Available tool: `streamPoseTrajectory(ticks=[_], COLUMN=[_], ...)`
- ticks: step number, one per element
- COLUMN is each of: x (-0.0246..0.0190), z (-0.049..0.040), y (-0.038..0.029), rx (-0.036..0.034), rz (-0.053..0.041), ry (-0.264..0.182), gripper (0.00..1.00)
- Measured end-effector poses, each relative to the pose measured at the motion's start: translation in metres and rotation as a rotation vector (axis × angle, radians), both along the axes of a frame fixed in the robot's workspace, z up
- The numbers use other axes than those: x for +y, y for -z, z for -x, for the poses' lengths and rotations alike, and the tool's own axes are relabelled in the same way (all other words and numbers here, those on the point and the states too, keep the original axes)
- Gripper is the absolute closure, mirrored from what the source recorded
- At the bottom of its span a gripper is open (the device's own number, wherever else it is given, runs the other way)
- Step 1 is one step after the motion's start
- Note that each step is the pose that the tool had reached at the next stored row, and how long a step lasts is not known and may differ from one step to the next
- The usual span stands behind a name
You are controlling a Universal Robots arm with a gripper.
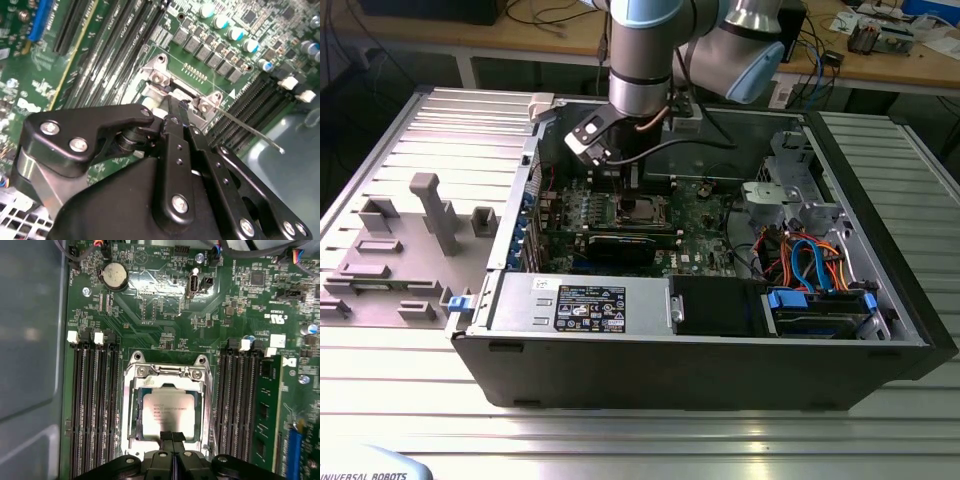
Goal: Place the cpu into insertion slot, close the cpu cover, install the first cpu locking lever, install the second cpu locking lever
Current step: 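Close the cpu cover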
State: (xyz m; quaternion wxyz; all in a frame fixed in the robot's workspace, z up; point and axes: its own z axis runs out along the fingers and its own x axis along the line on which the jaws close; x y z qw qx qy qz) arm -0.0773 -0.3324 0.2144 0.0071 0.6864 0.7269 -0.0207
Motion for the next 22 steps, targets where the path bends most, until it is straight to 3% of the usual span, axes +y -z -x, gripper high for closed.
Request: streamPoseTrajectory(ticks=[4, 10, 18, 22], x=[0.0002, 0.0007, 0.0008, 0.001], z=[0.0046, 0.0047, -0.0096, -0.0104], y=[0.0, 0.0073, 0.0121, 0.0095], rx=[0.0003, 0.0003, 0.0013, 0.0005], rz=[0.0003, -0.0043, -0.004, -0.0046], ry=[0.0, -0.001, 0.0, 0.0], gripper=[0.89, 0.89, 0.89, 0.89])
